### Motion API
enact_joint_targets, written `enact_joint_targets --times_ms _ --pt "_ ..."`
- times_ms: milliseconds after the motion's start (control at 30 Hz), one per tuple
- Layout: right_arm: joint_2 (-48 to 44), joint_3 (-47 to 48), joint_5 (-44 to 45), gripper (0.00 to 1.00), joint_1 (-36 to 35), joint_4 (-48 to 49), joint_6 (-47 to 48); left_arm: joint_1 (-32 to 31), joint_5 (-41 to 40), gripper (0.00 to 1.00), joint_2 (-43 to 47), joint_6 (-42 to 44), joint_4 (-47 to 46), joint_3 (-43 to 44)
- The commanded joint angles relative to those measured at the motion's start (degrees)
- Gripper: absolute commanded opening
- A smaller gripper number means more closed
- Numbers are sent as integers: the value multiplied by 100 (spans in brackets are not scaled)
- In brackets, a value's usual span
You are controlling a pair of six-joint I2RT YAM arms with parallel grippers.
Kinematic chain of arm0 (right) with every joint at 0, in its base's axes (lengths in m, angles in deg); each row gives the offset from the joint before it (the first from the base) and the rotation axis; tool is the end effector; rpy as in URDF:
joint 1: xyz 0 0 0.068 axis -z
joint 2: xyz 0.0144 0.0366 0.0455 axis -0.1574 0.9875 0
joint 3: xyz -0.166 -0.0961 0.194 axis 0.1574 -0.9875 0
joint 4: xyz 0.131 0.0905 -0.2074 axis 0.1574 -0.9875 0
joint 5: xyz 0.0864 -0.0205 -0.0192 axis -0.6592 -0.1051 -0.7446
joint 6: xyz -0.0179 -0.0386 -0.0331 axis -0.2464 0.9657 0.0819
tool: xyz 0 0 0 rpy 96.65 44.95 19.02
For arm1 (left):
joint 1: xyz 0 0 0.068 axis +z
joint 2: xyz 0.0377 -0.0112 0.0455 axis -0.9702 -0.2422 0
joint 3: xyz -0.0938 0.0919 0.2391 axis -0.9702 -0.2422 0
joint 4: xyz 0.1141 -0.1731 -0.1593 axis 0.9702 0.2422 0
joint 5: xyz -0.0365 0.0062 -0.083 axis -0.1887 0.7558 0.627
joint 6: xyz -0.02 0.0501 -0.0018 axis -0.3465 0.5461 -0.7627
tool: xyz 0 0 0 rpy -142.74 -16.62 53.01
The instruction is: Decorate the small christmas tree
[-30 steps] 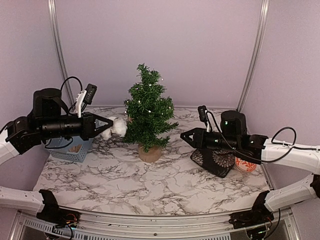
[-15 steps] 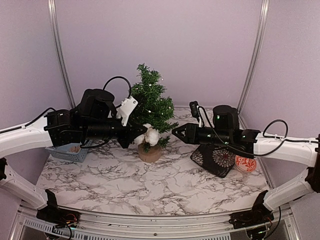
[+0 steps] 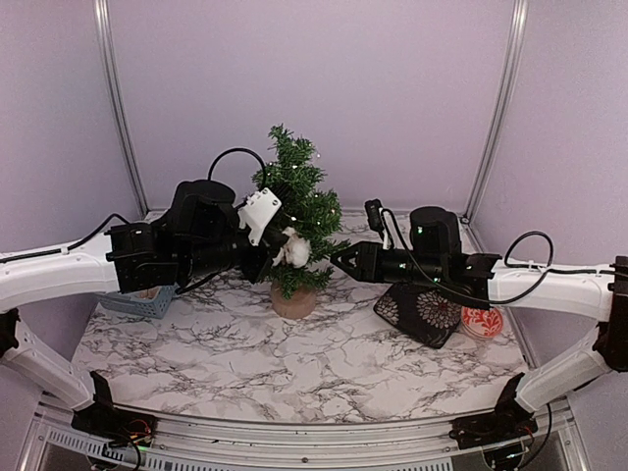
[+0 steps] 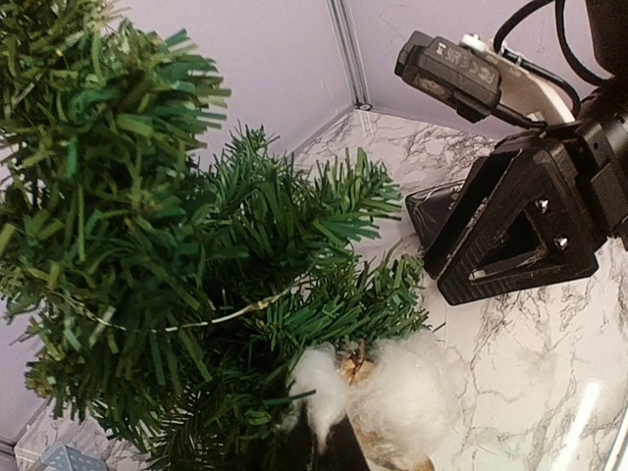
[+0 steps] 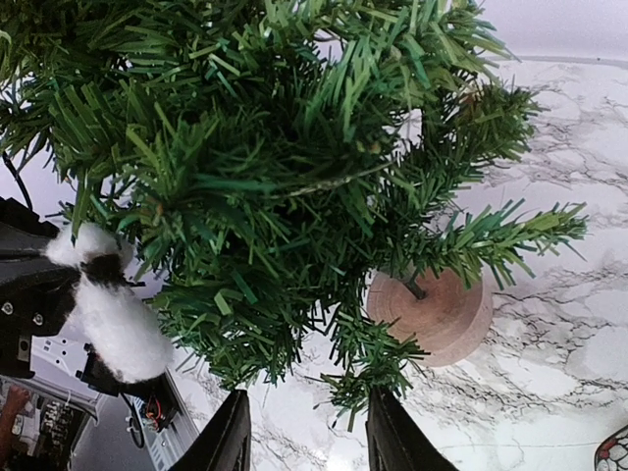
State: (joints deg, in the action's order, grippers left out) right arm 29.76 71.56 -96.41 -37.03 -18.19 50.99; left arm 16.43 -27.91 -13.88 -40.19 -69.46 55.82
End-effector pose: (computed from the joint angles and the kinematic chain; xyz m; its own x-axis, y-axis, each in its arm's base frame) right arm 0.2084 0.2285 0.2779 -0.6731 0.1156 -0.7305 -0.5686 0.5507 0.6111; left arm 0.1727 -0.2743 0.3522 -0.0371 0.3708 -0.9280 0.7092 0.6640 0.2370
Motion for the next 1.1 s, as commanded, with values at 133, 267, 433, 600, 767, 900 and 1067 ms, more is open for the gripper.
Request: enact_joint_targets --times_ms 133,267,433,600,767,900,1067 --pt "49 262 -26 39 -50 148 -8 75 36 0 -152 244 -465 -521" --pt "48 252 -8 39 -49 144 5 137 80 0 -229 224 -504 -668" --pt "75 252 -8 39 -50 138 28 290 29 0 -365 98 -552 -664" --pt "90 239 -8 39 -50 158 17 405 -162 0 -435 53 -740 -549" --pt "126 252 -16 40 -50 161 27 452 -244 0 -695 103 -762 -416" --pt "123 260 -9 40 -50 135 32 467 -264 0 -850 103 -718 -353" --pt "80 232 17 40 -50 112 45 464 -345 12 -741 47 -473 -349"
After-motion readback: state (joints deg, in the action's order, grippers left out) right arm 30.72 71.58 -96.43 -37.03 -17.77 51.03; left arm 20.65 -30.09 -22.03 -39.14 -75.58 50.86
